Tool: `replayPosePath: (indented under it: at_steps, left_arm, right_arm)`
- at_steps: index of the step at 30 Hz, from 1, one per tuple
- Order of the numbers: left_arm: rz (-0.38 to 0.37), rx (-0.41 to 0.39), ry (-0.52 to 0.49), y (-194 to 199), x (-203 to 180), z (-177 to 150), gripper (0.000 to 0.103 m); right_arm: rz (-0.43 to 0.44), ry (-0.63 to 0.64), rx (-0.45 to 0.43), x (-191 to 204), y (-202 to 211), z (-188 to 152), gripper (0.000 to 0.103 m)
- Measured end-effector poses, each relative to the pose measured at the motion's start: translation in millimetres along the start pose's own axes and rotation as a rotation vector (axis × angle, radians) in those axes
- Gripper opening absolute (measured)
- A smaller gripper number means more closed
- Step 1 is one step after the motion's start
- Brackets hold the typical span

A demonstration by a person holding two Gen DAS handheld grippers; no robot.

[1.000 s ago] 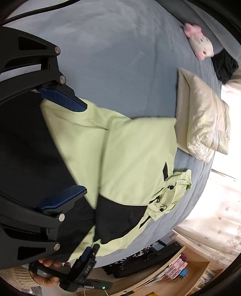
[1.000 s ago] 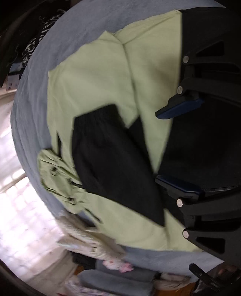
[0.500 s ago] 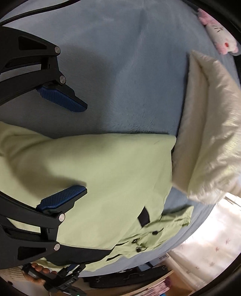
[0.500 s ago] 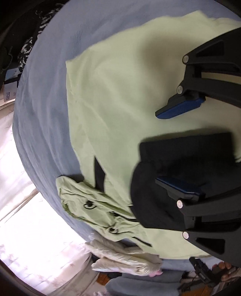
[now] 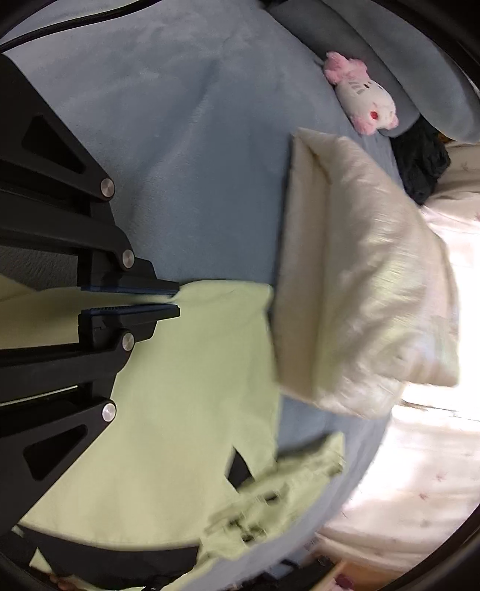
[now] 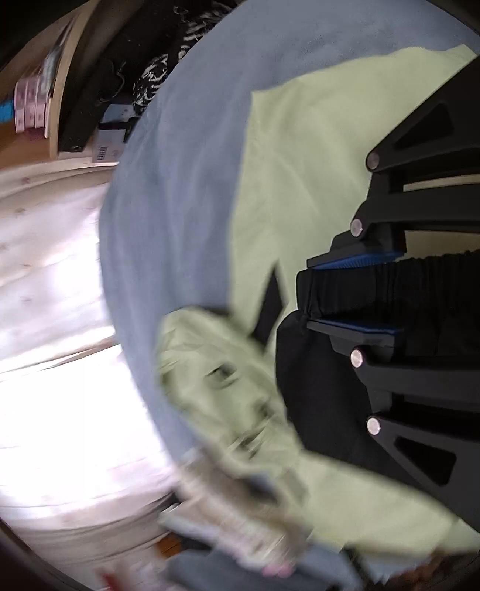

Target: Fold large clothes

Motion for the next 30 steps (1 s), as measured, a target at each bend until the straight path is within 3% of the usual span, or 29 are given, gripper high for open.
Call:
replayPosePath:
  at_steps: [1, 3, 5, 7, 8, 10, 12, 15, 18, 21, 23, 27, 30]
  left_arm:
    - [-0.005, 0.007, 0.016, -2, 3, -2, 0.005]
    - [-0.020, -0.001, 0.043, 5, 8, -2, 0.007]
    - [-0.023, -0.021, 0.042, 22, 10, 2, 0.011]
    - [-0.031, -0.062, 0.024, 42, 5, 6, 0.019]
    - [-0.043, -0.086, 0.013, 51, -1, 5, 0.019]
    - [-0.100, -0.116, -0.017, 71, -20, 4, 0.020]
    - [-0.187, -0.089, -0.039, 81, -47, -3, 0.020]
    - [-0.261, 0.005, -0.035, 75, -82, -22, 0.020]
    - [-0.221, 0.087, -0.098, 52, -110, -52, 0.020]
    - [-0.172, 0.048, -0.159, 47, -116, -67, 0.020]
    - [-0.147, 0.039, -0.175, 46, -113, -65, 0.020]
    - [-0.087, 0.043, -0.133, 41, -81, -55, 0.020]
    - [-0.113, 0.058, -0.089, 40, -60, -51, 0.020]
  right_arm:
    - [-0.048, 0.010, 0.052, 0, -12, -5, 0.029]
    - [-0.060, -0.013, 0.075, -3, -11, -7, 0.031]
    - [-0.053, -0.029, 0.010, -2, 12, -5, 0.036]
    - [-0.055, -0.012, -0.097, 5, 41, -4, 0.046]
    - [-0.045, 0.005, -0.146, 11, 55, -5, 0.056]
    - [0.036, 0.026, -0.203, 25, 81, -11, 0.061]
    - [0.146, 0.045, -0.166, 48, 88, -19, 0.061]
    - [0.188, 0.097, -0.036, 80, 76, -38, 0.061]
    - [0.208, 0.143, 0.098, 101, 55, -66, 0.061]
    - [0.159, 0.178, 0.210, 97, 30, -91, 0.059]
    - [0.131, 0.193, 0.181, 86, 26, -93, 0.059]
    - [-0.032, 0.128, 0.116, 39, 26, -74, 0.058]
    - [-0.038, 0.094, 0.136, 14, 23, -64, 0.044]
Point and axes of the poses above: each gripper's, at about its wrist camera, not at the fingertips, and y roughly against the way its jaws point, x to its left, z to its top, the point moved 2 cm from there along -y, roughly the way its jaws point, and after that the axes turned 10 degrees about -y, right-handed, at the moved point
